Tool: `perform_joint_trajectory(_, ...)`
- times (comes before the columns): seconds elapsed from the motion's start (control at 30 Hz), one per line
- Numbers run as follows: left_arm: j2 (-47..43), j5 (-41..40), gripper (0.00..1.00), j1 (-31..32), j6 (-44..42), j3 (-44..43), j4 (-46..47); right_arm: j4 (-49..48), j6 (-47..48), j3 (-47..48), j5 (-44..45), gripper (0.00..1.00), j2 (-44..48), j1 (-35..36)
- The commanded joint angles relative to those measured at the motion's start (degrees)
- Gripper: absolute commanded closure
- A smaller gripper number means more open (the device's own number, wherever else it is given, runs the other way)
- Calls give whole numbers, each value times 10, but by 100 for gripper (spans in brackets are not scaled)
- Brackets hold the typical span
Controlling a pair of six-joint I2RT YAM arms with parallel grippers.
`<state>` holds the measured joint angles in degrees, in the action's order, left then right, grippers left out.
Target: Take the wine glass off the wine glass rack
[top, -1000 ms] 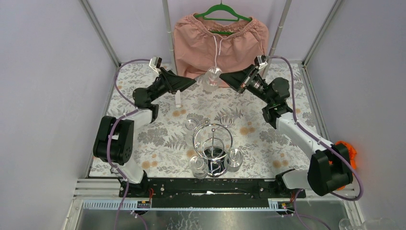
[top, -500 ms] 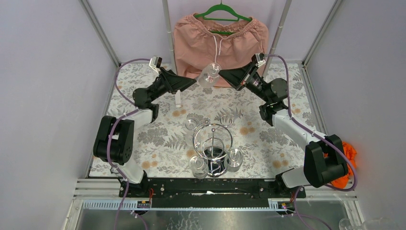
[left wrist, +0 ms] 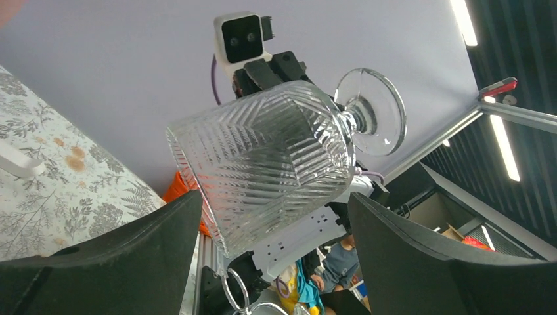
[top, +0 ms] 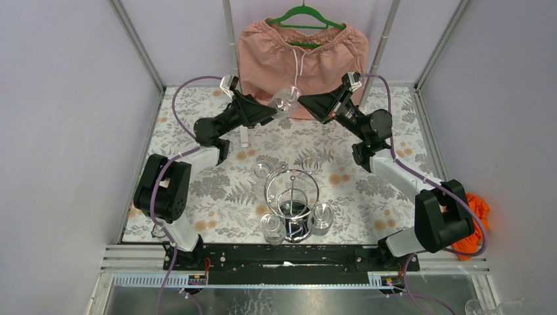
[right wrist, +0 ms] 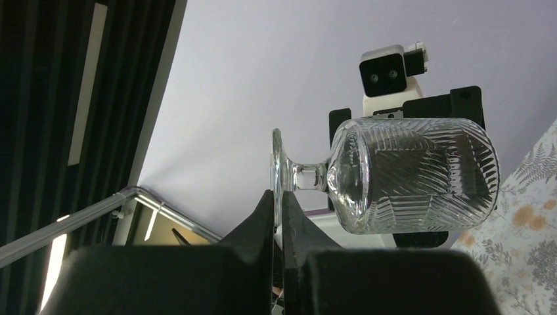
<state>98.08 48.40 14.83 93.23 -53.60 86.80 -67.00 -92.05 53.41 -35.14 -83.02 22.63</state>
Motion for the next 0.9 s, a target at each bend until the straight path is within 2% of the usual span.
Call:
perform_joint_trajectory(0.0, -27, -11, 11, 5, 7, -12, 51, -126, -29, 3, 21, 100, -4, 7)
perform_joint_trajectory(0.2, -74, -15, 13, 8, 8, -3, 50, -220, -80, -23, 37, 100, -28, 6)
perform_joint_trajectory(0.33, -100, -19, 16, 8, 8, 5, 50, -241, -91, -36, 37, 100, -34, 7)
perform_joint_trajectory(0.57, -101, -19, 30, 20, 4, 5, 50, -268, -113, -29, 5, 100, -62, 18)
perform_joint_trajectory(0.73, -104, -19, 36, 41, -13, -4, 45, -264, -114, -25, -6, 100, -90, 49)
perform_joint_trajectory(0.87, -111, -19, 47, 44, -8, -6, 44, -270, -114, -31, 2, 100, -103, 66)
